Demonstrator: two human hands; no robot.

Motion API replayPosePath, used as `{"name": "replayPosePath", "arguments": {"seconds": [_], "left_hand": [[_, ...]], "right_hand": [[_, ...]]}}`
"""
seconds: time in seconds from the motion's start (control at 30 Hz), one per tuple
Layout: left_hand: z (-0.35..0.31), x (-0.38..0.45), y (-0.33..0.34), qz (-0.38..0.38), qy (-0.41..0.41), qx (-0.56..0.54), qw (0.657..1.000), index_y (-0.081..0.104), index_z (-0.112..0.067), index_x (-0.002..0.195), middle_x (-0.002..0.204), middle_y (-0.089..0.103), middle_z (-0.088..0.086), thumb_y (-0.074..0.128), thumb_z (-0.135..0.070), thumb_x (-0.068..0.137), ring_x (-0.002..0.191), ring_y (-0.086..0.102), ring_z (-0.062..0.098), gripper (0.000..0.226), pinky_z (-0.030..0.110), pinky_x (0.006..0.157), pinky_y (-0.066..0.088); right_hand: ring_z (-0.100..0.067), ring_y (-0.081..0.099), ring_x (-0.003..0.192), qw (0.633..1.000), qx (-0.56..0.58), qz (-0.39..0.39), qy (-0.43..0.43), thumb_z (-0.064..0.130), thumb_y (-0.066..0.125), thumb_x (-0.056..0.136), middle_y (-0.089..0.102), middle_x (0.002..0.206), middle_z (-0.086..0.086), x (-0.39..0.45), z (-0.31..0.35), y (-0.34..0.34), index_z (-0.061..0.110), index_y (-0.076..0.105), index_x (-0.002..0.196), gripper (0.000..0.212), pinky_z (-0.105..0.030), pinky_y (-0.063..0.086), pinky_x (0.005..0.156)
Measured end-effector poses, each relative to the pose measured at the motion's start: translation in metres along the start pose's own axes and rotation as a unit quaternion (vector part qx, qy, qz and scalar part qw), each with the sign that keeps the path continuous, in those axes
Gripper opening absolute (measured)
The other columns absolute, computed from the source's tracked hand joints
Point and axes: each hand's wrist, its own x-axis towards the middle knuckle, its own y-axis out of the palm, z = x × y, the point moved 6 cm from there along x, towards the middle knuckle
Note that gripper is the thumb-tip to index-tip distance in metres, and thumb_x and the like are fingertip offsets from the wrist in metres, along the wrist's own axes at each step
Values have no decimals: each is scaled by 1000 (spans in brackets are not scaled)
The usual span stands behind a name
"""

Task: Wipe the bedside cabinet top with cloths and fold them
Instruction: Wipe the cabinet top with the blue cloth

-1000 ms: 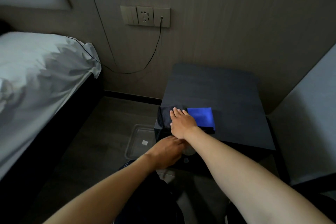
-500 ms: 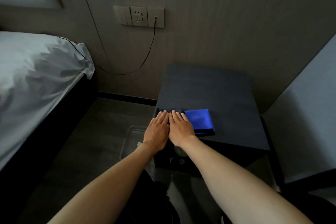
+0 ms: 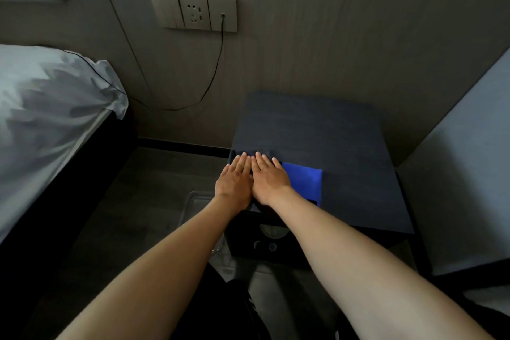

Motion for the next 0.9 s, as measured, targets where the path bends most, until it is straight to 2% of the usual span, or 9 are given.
{"name": "replayPosePath", "arguments": {"seconds": [0.27, 0.47, 0.67, 0.9], "left_hand": [[0, 33, -4, 2, -5, -6, 1000, -9, -13, 157, 166, -14, 3, 32, -31, 105, 152, -11, 18, 69, 36, 124, 4], [-2, 63, -7, -2, -4, 1, 1000, -10, -12, 157, 165, -15, 4, 40, -31, 102, 152, -11, 19, 76, 37, 125, 5], [-15, 103, -10, -1, -5, -6, 1000, -11, -12, 157, 165, -16, 4, 33, -33, 103, 152, -13, 19, 72, 38, 125, 6], [-54, 140, -17, -8, 20, -22, 1000, -9, -13, 157, 166, -13, 4, 36, -35, 103, 152, -12, 19, 74, 38, 125, 7]], "right_hand": [[-19, -4, 153, 1000, 6, -6, 6, 33, 14, 107, -7, 166, -5, 27, -16, -5, 12, -2, 158, 57, -37, -2, 124], [-19, -4, 153, 1000, 27, -2, 8, 33, 15, 107, -7, 166, -6, 56, -33, -8, 11, -2, 158, 57, -36, 1, 124], [-19, -5, 153, 998, 54, 13, 8, 31, 16, 107, -9, 166, -5, 87, -64, -15, 10, -3, 158, 58, -36, 3, 124], [-19, -5, 153, 997, 77, 1, 32, 29, 18, 107, -9, 166, -5, 99, -115, -19, 10, -2, 158, 57, -36, 4, 124]]}}
